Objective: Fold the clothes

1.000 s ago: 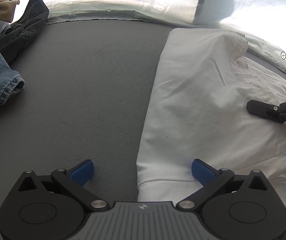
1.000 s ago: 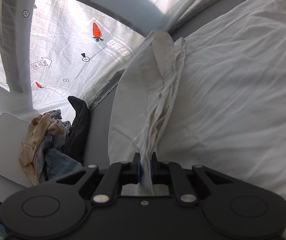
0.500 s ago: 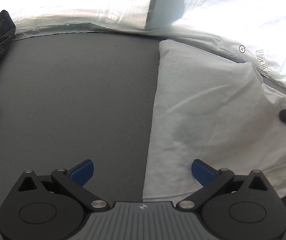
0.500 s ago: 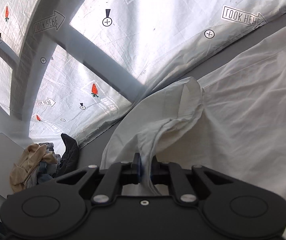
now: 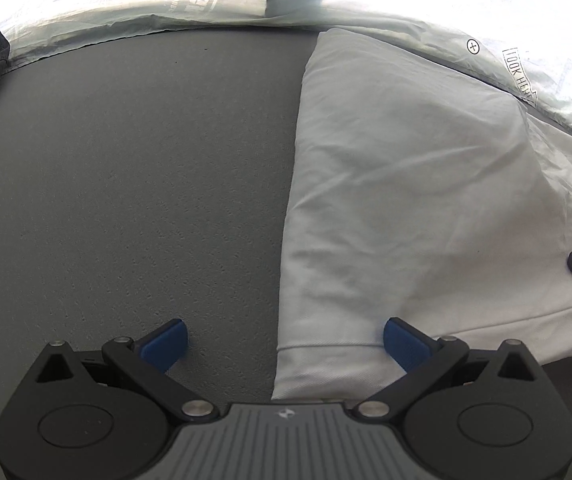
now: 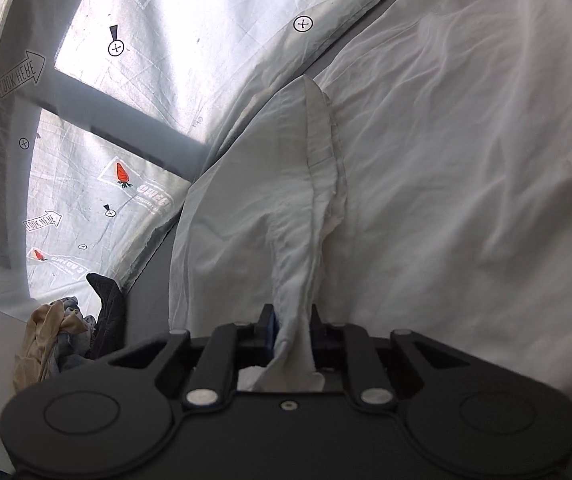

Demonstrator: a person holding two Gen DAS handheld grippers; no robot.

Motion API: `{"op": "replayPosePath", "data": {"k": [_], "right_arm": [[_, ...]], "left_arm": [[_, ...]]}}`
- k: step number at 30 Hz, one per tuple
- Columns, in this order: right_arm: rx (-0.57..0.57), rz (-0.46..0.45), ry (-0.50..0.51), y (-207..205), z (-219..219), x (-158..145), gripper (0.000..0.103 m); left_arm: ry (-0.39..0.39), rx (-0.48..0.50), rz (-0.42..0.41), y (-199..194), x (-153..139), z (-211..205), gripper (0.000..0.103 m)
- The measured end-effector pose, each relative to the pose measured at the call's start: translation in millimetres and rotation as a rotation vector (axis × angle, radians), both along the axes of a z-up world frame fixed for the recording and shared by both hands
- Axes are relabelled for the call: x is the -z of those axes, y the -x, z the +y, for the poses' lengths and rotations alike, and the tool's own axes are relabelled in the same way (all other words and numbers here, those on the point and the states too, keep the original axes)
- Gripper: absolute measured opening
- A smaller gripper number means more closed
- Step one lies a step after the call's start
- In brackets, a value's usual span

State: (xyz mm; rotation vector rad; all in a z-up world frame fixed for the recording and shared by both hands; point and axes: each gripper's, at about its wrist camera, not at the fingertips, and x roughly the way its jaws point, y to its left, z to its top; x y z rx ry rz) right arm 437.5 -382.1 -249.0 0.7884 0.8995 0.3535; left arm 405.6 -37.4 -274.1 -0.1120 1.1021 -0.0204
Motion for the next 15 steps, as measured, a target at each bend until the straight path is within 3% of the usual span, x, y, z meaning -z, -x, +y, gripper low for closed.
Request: {"op": "replayPosePath", "data": {"k": [4, 6, 8, 13, 15], "right_arm": [[-0.009, 0.038, 0.069, -2.7, 1.6, -4.1, 0.022], [0.018, 0.023, 0.099, -5.4, -4.2, -15.9, 0.046], [0.058, -0.027, 0.112, -9.9, -14.2, -29.7, 0.057], [0.096, -0.078, 0.110, -45.4, -31.8, -40.5, 0.059], [0.087, -0.081, 0.125, -67.6, -31.9, -38.6, 0.059]], "left_arm": [[0.017, -0.010, 0.010, -6.2, -2.5, 9.1, 0.103], [0.016, -0.012, -0.012, -8.3, -8.3, 11.7, 0.103], [-0.007, -0.012, -0.046, -15.8, -18.3, 15.2, 0.103], [0.007, -0.039, -0.074, -53.2, -28.2, 14.5, 0.103], [-0.029, -0.035, -0.076, -72.4, -23.3, 6.3, 0.103]]}}
